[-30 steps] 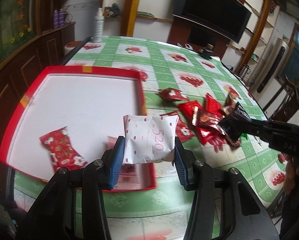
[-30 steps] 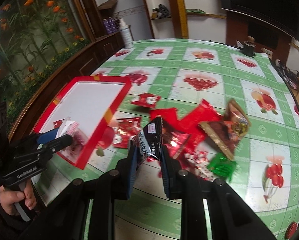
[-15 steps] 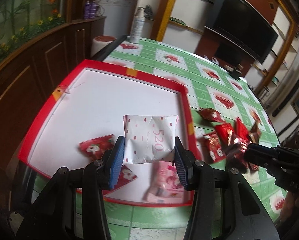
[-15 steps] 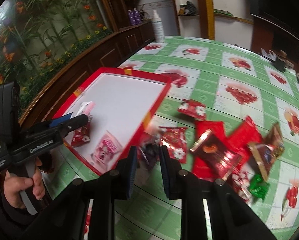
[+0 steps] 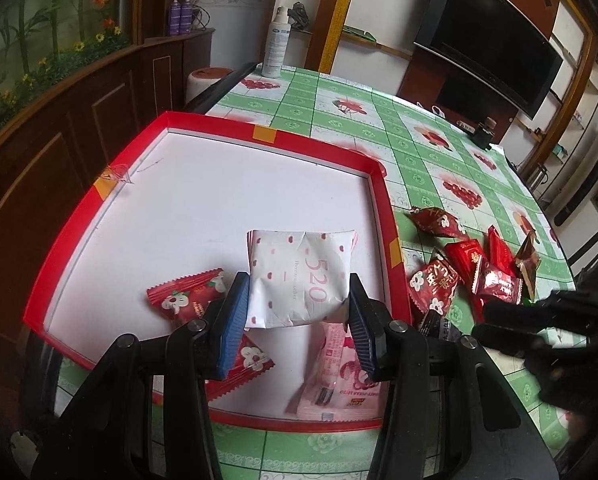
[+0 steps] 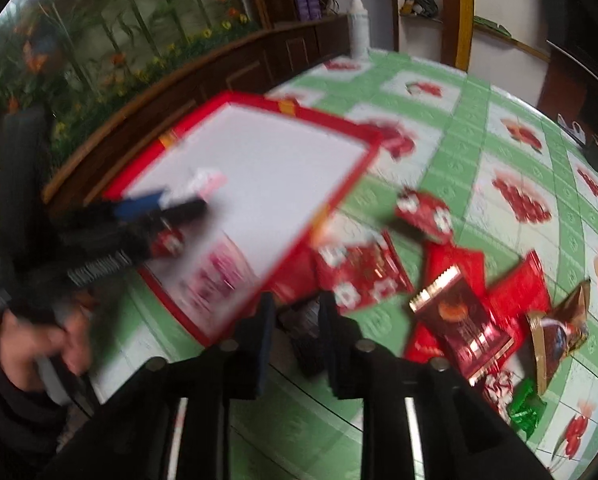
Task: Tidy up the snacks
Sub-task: 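Hold white pouch over the tray with left tool while right tool lowers purple bag beside it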
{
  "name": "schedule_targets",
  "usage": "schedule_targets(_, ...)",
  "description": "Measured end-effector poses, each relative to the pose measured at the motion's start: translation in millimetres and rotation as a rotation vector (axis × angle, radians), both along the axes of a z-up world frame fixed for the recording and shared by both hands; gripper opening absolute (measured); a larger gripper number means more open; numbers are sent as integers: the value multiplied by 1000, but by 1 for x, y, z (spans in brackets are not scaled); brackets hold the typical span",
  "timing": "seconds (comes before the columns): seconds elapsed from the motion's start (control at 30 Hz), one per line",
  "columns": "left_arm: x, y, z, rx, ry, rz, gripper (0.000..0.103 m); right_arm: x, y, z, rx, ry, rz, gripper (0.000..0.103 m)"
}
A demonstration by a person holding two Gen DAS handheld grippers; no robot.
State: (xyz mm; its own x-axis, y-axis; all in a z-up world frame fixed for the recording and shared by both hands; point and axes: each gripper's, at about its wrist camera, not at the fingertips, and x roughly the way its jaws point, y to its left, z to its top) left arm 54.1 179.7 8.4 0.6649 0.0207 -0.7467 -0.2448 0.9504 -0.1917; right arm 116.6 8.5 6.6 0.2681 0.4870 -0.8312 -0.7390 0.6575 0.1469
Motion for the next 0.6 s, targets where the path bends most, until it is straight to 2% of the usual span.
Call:
schedule_targets(0.03, 1, -1, -1, 0, 1, -1, 46, 1, -2, -7, -15, 10, 2, 43)
schedule_targets(0.2, 5, -5, -5, -4, 13, -11, 46, -2, -4, -27, -40, 39, 27, 53)
schedule_targets(0.37, 10, -8, -8, -4, 22, -19, 46, -9, 9, -40, -117, -35, 57, 53)
schedule_targets(0.4, 10, -7, -9, -5, 24, -20, 46, -9, 10, -43, -130, -43, 57, 50)
schedule_targets(0.43, 11, -7, -10, -7, 26, -20, 46, -10, 11, -44, -137, -54, 51, 35)
schedule_targets(0.6, 12, -5, -13, -14, 30, -21, 46, -10, 4, -41, -113, -41, 41, 23)
